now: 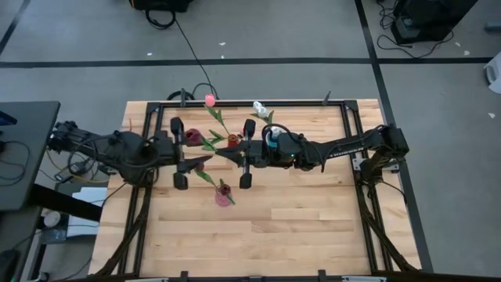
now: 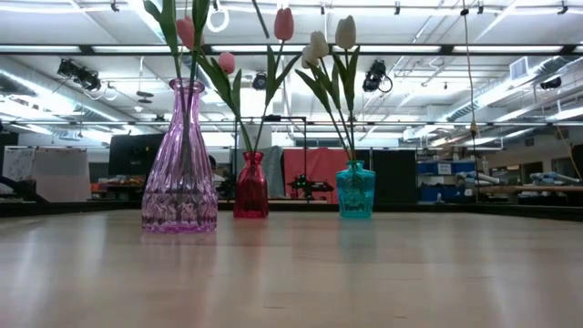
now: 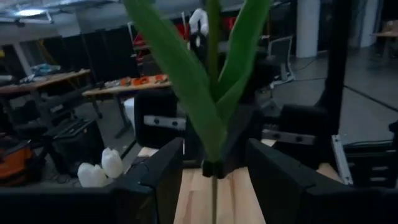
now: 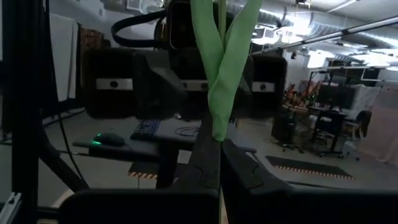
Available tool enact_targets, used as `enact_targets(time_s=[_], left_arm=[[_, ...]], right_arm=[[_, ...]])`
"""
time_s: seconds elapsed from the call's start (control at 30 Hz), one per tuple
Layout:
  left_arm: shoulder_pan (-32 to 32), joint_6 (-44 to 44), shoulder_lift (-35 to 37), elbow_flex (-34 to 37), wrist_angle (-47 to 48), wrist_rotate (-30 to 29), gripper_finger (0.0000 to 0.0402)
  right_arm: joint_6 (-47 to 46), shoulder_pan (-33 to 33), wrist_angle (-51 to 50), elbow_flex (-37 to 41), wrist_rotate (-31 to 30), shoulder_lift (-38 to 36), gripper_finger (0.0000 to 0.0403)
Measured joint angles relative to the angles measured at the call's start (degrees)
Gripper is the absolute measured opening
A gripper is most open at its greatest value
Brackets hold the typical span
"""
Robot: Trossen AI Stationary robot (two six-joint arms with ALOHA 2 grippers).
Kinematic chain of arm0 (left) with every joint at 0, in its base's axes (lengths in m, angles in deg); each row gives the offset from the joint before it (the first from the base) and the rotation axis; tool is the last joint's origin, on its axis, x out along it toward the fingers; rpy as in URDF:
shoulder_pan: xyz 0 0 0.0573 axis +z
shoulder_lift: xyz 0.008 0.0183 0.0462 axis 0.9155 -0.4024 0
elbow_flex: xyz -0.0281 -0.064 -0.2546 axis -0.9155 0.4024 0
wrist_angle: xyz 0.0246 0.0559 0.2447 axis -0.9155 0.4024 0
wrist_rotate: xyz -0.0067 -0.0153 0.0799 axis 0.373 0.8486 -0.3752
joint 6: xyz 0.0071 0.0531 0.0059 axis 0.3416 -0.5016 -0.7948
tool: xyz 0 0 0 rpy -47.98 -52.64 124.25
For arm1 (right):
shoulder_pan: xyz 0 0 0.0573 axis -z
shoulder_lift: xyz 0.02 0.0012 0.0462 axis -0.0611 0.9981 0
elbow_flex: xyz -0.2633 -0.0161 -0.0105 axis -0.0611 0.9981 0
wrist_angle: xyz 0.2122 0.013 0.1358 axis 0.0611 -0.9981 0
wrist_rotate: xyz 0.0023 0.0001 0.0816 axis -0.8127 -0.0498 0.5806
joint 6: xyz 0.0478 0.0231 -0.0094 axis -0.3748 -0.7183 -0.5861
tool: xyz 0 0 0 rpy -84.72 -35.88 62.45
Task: Sort flowers into vase by color
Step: Put the red flower into the purple vase
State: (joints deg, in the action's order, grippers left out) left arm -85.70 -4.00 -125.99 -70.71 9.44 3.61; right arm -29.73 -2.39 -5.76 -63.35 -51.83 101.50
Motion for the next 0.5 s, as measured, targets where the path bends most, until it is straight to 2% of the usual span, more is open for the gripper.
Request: enact_targets(time_s=[0.37, 0.5], left_arm=[[3.77, 0.29, -3.52, 0.02, -4.04, 0.85, 0.0181], [3.75, -0.71, -3.45, 0.02, -4.35, 0.95, 0.0159]], right_arm=[[2.93, -0.02, 0.06, 0.04, 0.02, 0.0, 0.0009], [2.93, -0.02, 0.04, 0.04, 0.01, 0.0, 0.0009]])
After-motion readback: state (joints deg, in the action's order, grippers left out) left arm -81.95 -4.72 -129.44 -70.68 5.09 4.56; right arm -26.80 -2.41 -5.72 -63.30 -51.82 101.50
